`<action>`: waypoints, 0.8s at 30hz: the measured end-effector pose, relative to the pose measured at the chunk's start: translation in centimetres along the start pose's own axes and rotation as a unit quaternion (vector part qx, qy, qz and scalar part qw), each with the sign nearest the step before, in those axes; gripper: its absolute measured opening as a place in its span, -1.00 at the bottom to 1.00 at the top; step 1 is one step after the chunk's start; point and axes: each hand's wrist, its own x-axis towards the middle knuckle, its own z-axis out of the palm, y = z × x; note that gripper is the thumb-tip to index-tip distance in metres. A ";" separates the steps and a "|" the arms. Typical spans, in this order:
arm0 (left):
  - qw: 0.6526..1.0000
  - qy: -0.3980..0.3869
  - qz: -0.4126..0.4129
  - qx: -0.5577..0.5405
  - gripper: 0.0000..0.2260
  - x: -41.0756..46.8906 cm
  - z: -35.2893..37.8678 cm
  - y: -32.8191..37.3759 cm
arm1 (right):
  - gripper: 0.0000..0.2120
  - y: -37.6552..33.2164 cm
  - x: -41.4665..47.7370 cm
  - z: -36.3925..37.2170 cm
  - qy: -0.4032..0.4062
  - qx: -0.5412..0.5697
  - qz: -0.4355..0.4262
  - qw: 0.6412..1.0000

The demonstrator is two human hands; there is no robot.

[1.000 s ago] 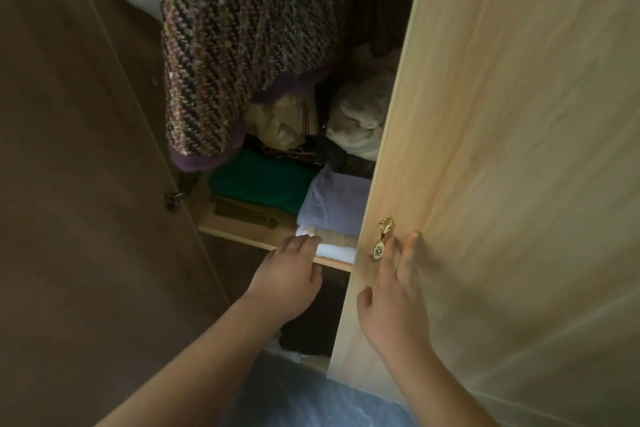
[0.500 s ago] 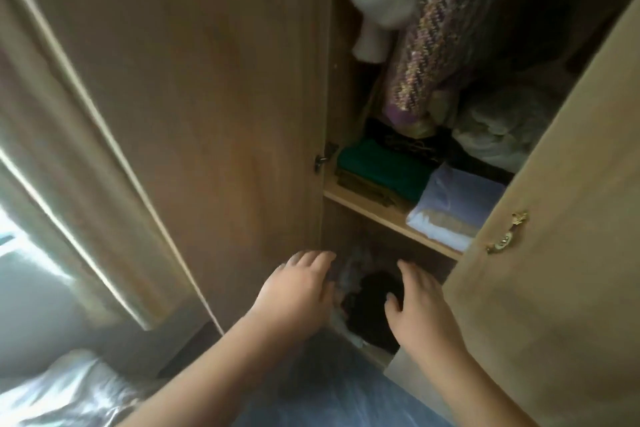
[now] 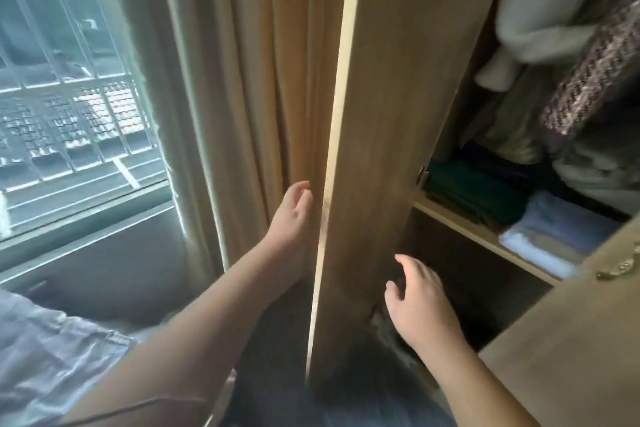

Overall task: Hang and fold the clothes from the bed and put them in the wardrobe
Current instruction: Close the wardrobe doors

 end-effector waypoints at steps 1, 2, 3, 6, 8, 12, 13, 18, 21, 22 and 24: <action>0.999 -0.026 -0.002 -0.030 -0.65 0.4 0.8 0.4 | -0.52 0.2 -0.2 -0.3 0.005 -0.004 0.004 1.000; 0.998 -0.044 0.001 -0.037 -0.63 0.7 1.6 0.7 | -0.51 0.5 -0.4 -0.7 0.011 -0.007 0.009 1.000; 0.998 -0.049 0.008 -0.029 -0.60 0.7 2.5 0.7 | -0.51 0.9 -0.5 -1.2 0.018 -0.008 0.014 1.000; 0.998 -0.005 0.054 -0.017 -0.65 -0.3 5.0 -0.5 | -0.52 2.1 -1.0 -2.7 0.046 -0.010 0.025 0.999; 0.996 0.001 0.088 -0.003 -0.69 -1.4 6.3 -1.4 | -0.53 3.0 -1.3 -3.7 0.069 -0.009 0.025 0.997; 0.987 -0.035 0.147 0.060 -0.56 -4.5 9.6 -1.7 | -0.55 5.1 -1.9 -5.9 0.114 -0.012 0.030 0.993; 0.982 -0.050 0.169 0.062 -0.53 -5.1 10.8 -1.6 | -0.55 5.8 -2.1 -6.5 0.124 -0.013 0.034 0.992; 0.950 -0.119 0.267 0.106 -0.69 -5.8 17.8 -0.3 | -0.54 10.4 -2.6 -9.9 0.160 0.002 0.055 0.986; 0.922 -0.148 0.335 0.123 -0.39 -5.1 22.9 1.3 | -0.52 13.8 -2.0 -12.6 0.187 -0.009 0.064 0.980; 0.912 -0.159 0.354 0.129 -0.28 -4.7 24.7 2.0 | -0.52 15.0 -1.6 -13.6 0.194 -0.009 0.068 0.979; 0.882 -0.168 0.404 0.177 -0.19 -4.0 28.5 3.5 | -0.48 17.3 -0.7 -15.9 0.214 -0.009 0.054 0.975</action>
